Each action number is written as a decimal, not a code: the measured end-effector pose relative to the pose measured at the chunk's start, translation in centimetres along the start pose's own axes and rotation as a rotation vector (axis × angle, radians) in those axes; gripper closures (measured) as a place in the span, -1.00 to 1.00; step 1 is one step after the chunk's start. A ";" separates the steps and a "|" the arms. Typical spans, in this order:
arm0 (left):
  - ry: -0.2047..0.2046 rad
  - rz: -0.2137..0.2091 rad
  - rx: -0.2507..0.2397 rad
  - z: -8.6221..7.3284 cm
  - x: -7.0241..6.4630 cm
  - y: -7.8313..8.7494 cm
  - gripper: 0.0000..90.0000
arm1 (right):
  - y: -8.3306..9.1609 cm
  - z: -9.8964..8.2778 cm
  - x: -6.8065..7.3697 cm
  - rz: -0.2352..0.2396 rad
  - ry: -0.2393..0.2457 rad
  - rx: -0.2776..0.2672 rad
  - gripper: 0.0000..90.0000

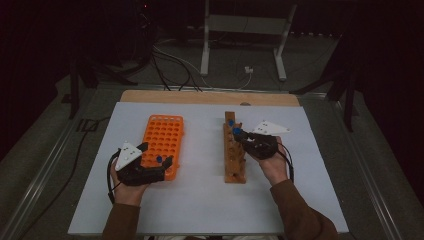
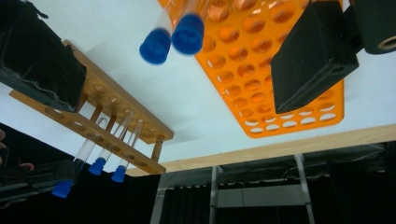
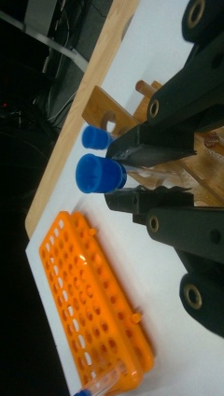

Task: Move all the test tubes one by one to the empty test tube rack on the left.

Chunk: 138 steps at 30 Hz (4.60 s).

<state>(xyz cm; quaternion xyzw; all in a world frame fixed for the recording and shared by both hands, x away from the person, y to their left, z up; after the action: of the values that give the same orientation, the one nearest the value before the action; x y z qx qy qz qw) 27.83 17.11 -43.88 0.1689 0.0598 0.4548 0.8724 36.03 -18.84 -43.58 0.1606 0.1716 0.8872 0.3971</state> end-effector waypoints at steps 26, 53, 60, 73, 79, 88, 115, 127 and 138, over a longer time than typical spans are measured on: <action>-0.090 -0.140 -0.020 3.9 -4.3 -3.8 -0.47 | 1.0 2.9 3.3 0.163 -0.015 -0.011 0.71; -0.169 -0.208 0.027 4.3 -6.8 -7.4 0.67 | -0.5 3.4 6.7 0.303 -0.013 0.022 0.70; -0.175 -0.202 0.028 4.2 -7.0 -7.6 0.73 | -0.5 3.3 6.6 0.305 -0.018 0.026 0.63; -0.128 -0.152 0.021 4.3 -5.4 -6.9 0.73 | 0.4 2.7 4.7 0.254 -0.053 0.008 -0.02; -0.117 -0.133 0.013 4.4 -4.6 -6.2 0.73 | 0.6 2.0 3.8 0.156 -0.052 0.014 -0.40; -0.099 -0.117 -0.012 4.3 -3.1 -5.1 0.73 | 1.0 1.2 2.3 0.056 -0.085 0.014 -0.74; 0.003 -0.022 -0.051 2.2 2.0 -1.1 0.73 | 2.3 -1.2 0.1 0.079 -0.125 0.019 -0.99; 0.040 0.014 -0.025 -0.5 3.3 0.6 0.73 | 2.6 -1.6 0.4 0.069 -0.108 0.009 -1.00; 0.042 0.014 0.024 -2.5 2.9 0.8 0.73 | 3.0 -2.0 0.5 0.064 -0.110 -0.006 -1.00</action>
<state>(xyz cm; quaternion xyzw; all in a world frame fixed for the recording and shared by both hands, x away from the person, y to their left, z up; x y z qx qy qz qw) 28.32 20.50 -45.77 0.1704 0.0825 0.4636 0.8656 32.91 -20.71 -43.98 0.2132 0.1419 0.8897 0.3780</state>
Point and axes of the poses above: each handheld gripper's, and its own axes: y roughly backward along the jaws, z roughly out of its top, x roughly to its left, the point moved 1 cm from there along -y, roughly forward along the jaws, and after that the axes turned 9 degrees about -y, right-handed, at the moved point
